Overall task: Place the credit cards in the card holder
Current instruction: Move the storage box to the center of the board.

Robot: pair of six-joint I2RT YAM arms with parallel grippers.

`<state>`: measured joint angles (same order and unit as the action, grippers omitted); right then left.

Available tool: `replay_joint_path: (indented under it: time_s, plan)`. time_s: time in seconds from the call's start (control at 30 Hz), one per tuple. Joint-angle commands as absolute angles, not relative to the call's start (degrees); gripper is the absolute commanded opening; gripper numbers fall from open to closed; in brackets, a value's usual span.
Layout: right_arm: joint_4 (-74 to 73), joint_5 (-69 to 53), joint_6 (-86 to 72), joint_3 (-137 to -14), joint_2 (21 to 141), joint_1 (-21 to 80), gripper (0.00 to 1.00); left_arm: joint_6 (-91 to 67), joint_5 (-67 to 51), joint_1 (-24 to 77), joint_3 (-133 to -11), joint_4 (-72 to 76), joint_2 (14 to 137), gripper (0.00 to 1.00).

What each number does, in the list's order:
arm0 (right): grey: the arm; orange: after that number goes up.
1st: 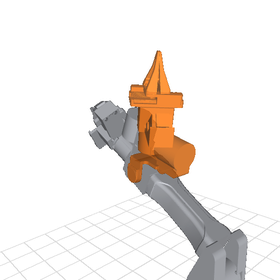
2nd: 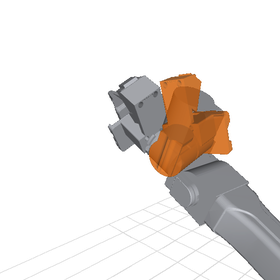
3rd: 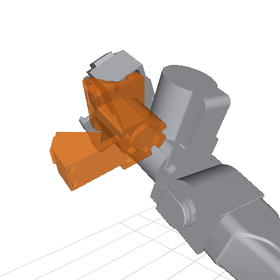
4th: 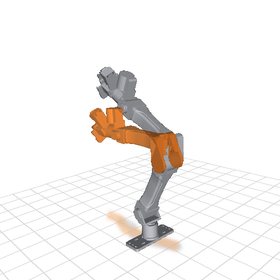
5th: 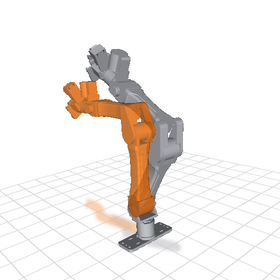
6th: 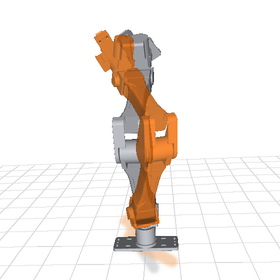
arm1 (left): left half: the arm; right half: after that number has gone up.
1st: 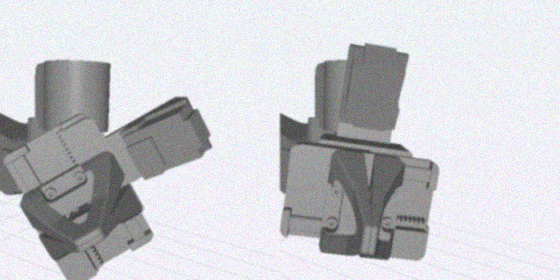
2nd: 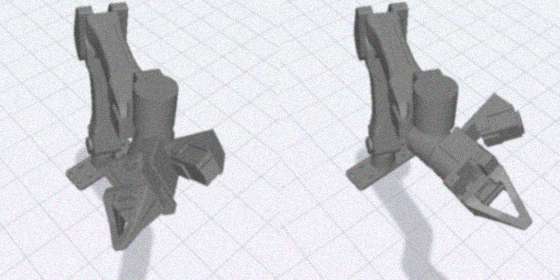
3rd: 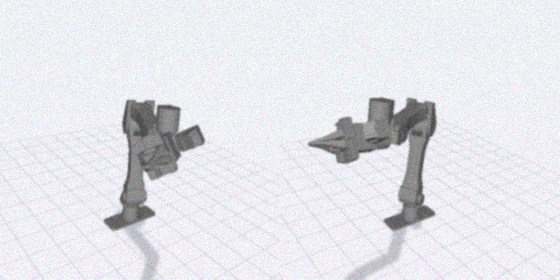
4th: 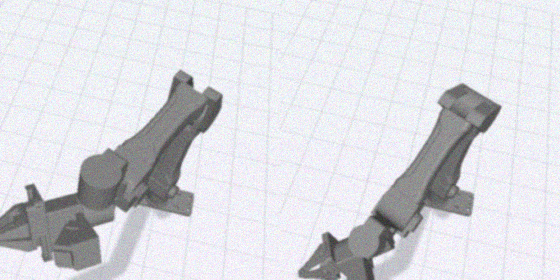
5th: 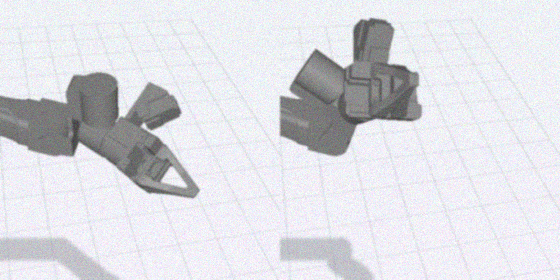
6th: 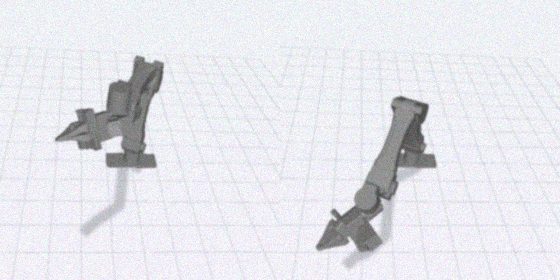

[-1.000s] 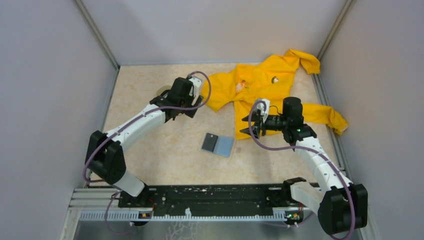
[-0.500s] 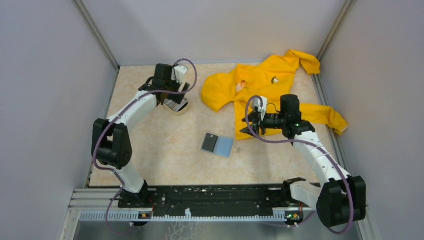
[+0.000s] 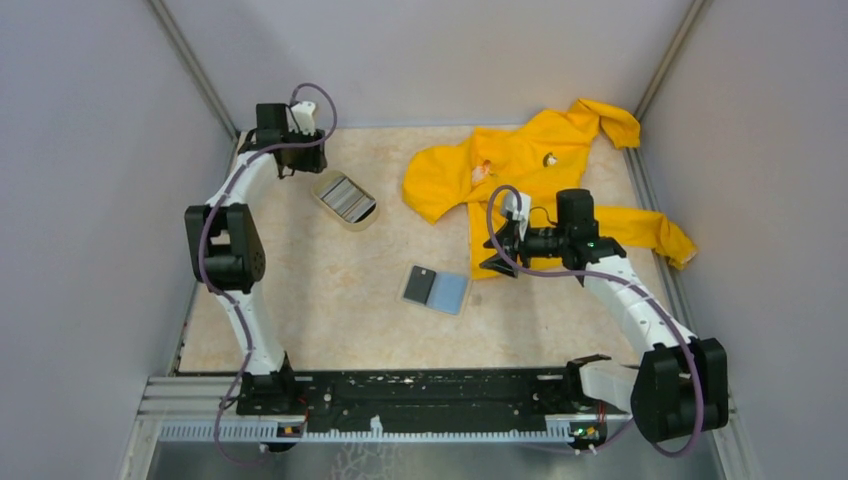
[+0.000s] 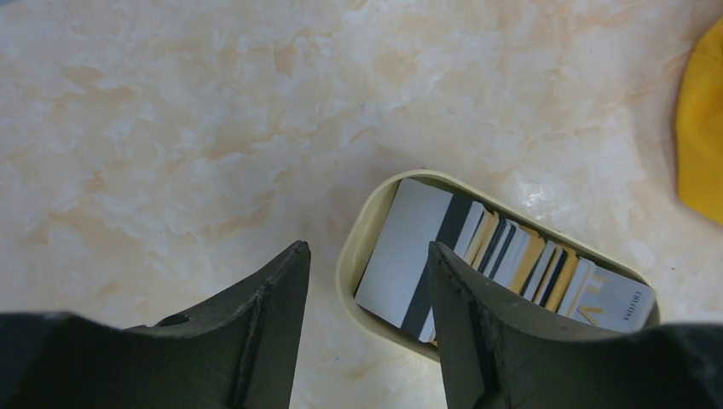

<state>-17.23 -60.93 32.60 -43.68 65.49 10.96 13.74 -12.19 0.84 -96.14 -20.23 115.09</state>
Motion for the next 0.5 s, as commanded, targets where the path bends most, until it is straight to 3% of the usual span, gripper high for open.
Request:
replay_joint_path:
  time_s: [0.0,0.4,0.47]
  plan:
    - [-16.9,-62.1,33.5,-47.2,66.1,10.5,0.5,12.6,-15.7,-1.0,-100.2,-23.8,119.4,0.59]
    - [-18.8,-61.7,34.4,-48.2,68.1,10.8,0.5,13.0,-9.4,-1.3,-104.0,-27.2,126.6,0.57]
    - [-18.9,-61.6,34.5,-48.3,68.3,10.9,0.5,12.0,-9.8,-1.3,-103.9,-27.3,126.8,0.51]
